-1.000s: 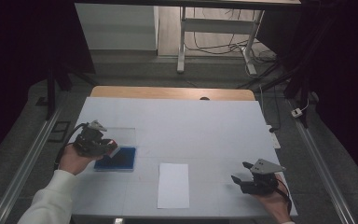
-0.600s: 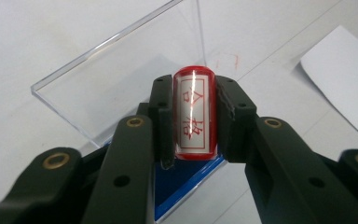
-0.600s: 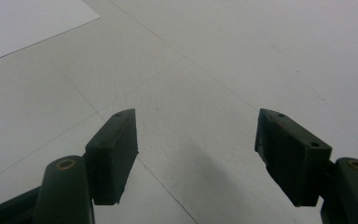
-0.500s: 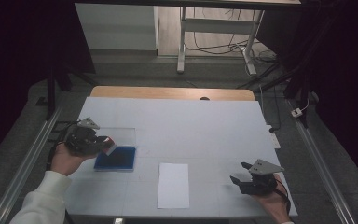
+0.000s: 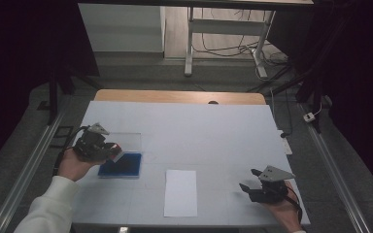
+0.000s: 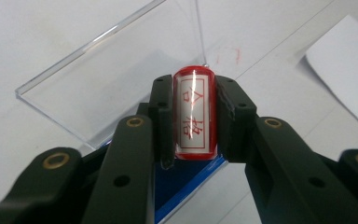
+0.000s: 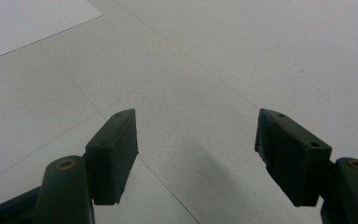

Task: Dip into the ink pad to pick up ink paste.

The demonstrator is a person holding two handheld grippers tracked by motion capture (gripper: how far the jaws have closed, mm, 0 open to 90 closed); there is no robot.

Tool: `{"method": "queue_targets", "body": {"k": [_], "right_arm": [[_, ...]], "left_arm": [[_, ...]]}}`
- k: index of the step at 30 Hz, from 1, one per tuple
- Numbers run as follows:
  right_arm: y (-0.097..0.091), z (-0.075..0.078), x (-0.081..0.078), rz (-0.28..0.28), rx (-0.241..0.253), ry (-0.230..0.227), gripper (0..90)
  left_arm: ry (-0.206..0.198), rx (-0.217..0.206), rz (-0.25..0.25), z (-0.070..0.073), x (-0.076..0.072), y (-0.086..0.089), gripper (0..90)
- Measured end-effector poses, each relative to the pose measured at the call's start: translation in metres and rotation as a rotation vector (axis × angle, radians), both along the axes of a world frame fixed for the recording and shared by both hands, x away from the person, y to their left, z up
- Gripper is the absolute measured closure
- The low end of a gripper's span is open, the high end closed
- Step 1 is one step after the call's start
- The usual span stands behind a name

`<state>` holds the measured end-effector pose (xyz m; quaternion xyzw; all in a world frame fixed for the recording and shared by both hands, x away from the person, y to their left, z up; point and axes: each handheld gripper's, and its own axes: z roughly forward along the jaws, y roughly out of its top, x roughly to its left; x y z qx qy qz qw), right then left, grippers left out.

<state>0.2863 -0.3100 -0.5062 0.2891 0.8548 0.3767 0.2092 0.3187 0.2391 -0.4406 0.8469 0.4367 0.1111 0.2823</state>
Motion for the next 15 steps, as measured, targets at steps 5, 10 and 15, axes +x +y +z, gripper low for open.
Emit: {"method": "queue_targets", "body": {"k": [5, 10, 15], "right_arm": [[0.000, -0.001, 0.000, -0.003, -0.004, 0.003, 29.3], [0.000, -0.001, 0.000, -0.003, -0.006, 0.009, 29.3], [0.001, -0.001, 0.000, 0.002, -0.010, 0.009, 29.3]], "left_arm": [[0.028, 0.016, 0.003, -0.012, 0.005, -0.002, 70.0], [0.052, 0.034, 0.000, -0.023, 0.009, -0.005, 70.1], [0.074, 0.052, 0.004, -0.032, 0.012, -0.008, 70.1]]}}
